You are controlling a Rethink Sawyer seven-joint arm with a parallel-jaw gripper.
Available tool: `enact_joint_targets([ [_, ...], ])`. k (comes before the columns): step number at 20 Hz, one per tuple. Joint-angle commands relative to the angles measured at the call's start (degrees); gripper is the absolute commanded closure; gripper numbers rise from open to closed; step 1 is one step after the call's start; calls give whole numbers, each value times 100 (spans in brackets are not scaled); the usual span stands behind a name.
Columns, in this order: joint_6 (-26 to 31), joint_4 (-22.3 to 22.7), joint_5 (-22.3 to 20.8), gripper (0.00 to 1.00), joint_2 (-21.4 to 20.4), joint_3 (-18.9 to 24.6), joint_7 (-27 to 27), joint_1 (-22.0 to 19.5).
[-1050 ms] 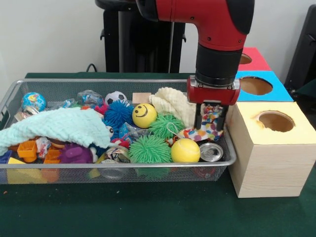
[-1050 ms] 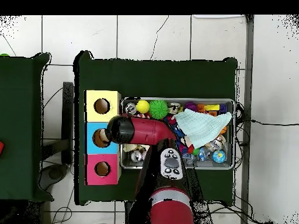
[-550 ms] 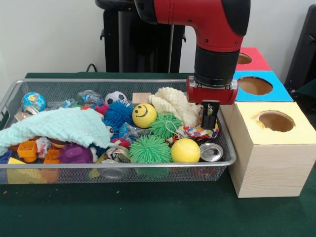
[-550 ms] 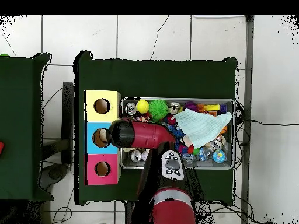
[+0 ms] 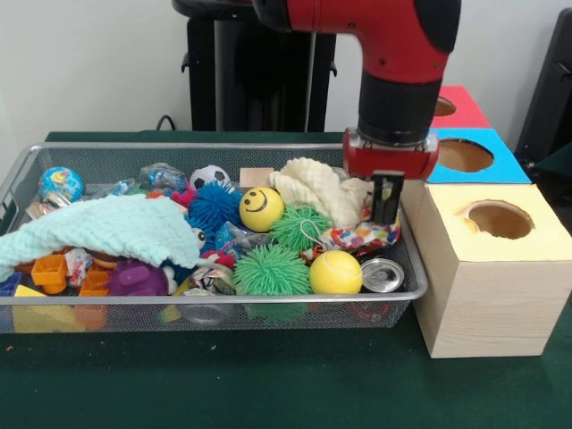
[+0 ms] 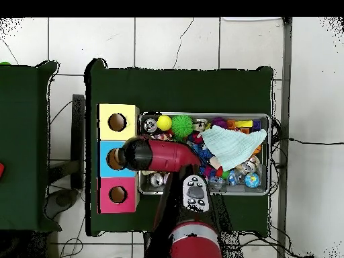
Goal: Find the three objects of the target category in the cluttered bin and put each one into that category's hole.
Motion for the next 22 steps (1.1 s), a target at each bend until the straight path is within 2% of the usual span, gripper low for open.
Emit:
enact_joint_targets([
  [1,1942,-327,-19,100,-1033,-130,553,246],
  [3,2497,-595,-146,100,-1189,-146,356,300],
  [8,2793,-799,-271,100,-1248,-85,359,343],
  [13,2533,-603,-367,100,-1265,53,300,211],
  [17,2562,-497,-343,100,-1210,215,115,52],
  [19,2522,-434,-241,100,-1086,177,385,51],
  [21,2216,-344,-108,100,-1002,171,654,14],
  [22,2117,-343,-95,100,-961,220,623,-29],
])
